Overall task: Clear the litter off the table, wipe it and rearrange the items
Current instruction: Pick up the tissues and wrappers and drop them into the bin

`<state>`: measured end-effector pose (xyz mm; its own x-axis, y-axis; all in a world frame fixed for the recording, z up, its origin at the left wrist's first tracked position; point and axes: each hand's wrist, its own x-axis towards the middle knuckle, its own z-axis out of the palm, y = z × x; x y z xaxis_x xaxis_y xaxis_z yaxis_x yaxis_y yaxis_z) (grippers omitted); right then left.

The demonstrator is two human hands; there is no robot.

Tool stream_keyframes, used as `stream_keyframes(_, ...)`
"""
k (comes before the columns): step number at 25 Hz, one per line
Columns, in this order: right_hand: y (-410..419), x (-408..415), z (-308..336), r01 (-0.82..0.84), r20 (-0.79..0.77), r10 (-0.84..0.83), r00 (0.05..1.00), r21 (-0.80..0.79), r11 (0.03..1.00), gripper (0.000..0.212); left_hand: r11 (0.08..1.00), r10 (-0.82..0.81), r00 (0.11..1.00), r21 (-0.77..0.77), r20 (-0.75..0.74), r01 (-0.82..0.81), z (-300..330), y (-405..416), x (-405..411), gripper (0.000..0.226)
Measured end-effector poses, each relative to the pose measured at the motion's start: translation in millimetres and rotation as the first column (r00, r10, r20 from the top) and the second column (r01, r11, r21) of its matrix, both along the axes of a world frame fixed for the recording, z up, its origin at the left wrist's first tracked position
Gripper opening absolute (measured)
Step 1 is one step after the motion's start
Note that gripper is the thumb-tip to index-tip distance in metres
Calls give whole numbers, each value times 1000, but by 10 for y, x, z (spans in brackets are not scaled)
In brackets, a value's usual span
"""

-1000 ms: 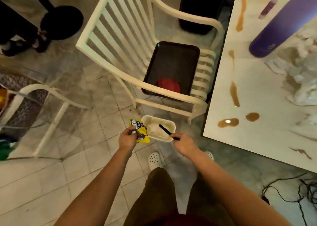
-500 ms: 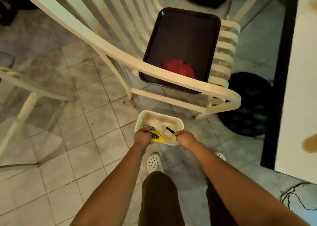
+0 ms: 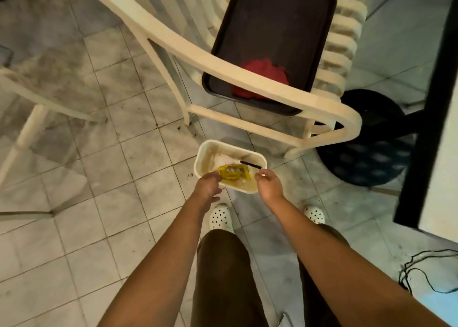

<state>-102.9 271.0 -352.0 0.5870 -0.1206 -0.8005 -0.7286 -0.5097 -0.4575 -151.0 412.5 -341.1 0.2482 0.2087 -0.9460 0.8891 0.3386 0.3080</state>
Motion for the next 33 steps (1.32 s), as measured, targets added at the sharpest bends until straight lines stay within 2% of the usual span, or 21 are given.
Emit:
stream_keyframes(5, 212, -69, 1303, -64, 43, 56, 998, 224, 972, 23, 996, 56, 979, 64, 197, -69, 1419, 30, 63, 23)
stream_keyframes(7, 285, 86, 1837, -121, 120, 90, 989, 281, 952, 19, 992, 42, 958, 105, 282, -75, 1998, 32, 165, 17)
stream_keyframes(10, 237, 486, 2681, -207, 319, 109, 941, 292, 934, 19, 983, 8, 914, 164, 405, -81, 2775, -73, 437, 17)
stream_keyframes(15, -469, 1043, 3850, -255, 616, 93, 783, 181, 950, 24, 976, -171, 807, 209, 565, 61, 3676, -814, 989, 14)
stream_keyframes(18, -1172, 1185, 4112, -235, 710, 163, 685, 4, 972, 27, 943, -325, 734, 257, 596, 209, 3901, -1377, 1217, 14)
stream_keyframes(20, -1785, 1270, 4122, -182, 745, 268, 611, -197, 963, 28, 906, -424, 686, 272, 591, 325, 4019, -1833, 1369, 16)
stream_keyframes(23, -2856, 1365, 3917, -99, 639, 401, 657, -454, 886, 29, 833, -551, 623, 331, 555, 443, 4045, -2653, 1675, 20)
stream_keyframes(25, -3107, 1216, 3766, -63, 581, 417, 699, -530, 845, 31, 785, -618, 565, 401, 547, 471, 3964, -2768, 1716, 22)
stream_keyframes(28, -3446, 1076, 3632, -15, 571, 430, 700, -590, 808, 35, 652, -758, 435, 578, 486, 490, 3758, -3053, 1804, 30)
stream_keyframes(33, -4148, 1352, 3596, 93, 613, 367, 700, -587, 805, 43, 511, -860, 237, 761, 453, 400, 3583, -3821, 2120, 53)
